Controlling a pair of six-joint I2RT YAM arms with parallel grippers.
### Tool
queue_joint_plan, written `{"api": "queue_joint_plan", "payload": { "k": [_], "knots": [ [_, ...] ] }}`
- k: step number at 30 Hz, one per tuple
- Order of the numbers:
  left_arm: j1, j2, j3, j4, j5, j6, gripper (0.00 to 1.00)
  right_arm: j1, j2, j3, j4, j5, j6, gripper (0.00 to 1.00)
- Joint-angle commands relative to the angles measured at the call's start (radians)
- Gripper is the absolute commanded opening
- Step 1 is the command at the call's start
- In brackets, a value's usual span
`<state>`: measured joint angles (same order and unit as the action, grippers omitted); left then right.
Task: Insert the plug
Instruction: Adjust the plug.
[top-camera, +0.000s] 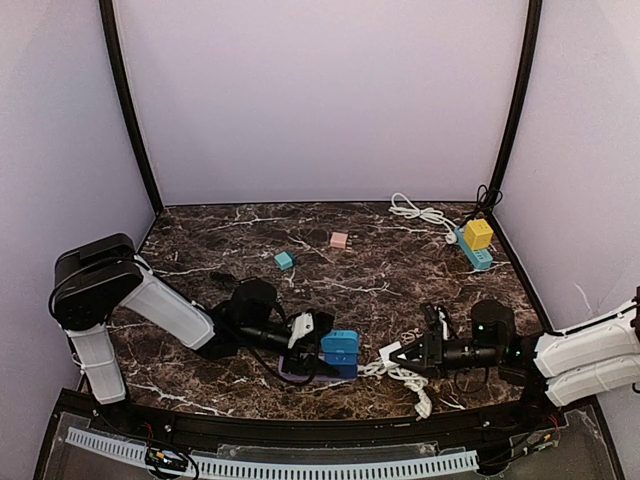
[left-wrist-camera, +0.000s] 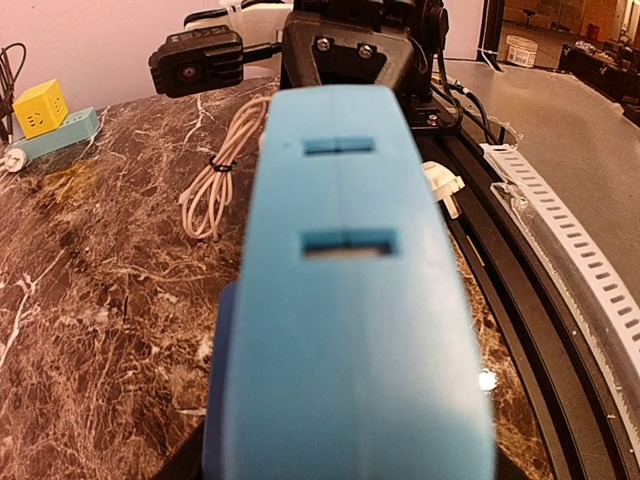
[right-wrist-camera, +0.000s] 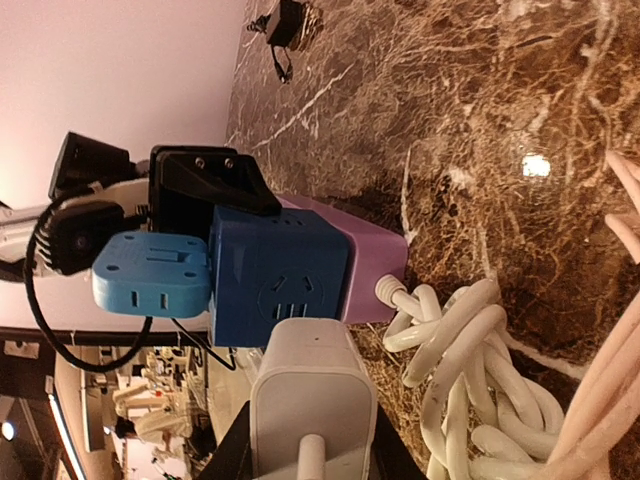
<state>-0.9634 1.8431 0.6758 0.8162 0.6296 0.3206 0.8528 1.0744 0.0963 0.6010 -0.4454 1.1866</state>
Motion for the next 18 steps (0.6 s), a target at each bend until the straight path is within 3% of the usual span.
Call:
{"api": "queue_joint_plan", "payload": {
  "k": [1,4,9,18],
  "knots": [
    [0.026,0.036,-0.014,0.0,0.045,-0.021,0.01,0.059,0.104,0.009,0.26,0.009,-0.161,0.0],
    [0.039,0.032,-0.017,-0.012,0.088,-0.049,0.01,0.065,0.156,-0.039,0.417,0.023,-0.274,0.0],
    [0.071,0.023,-0.025,-0.036,0.188,-0.06,0.01,0.067,0.156,0.005,0.323,0.005,-0.494,0.0],
    [0.096,0.03,-0.022,-0.058,0.213,0.022,0.01,0.076,0.1,-0.02,0.354,0.034,-0.776,0.0]
  ]
}}
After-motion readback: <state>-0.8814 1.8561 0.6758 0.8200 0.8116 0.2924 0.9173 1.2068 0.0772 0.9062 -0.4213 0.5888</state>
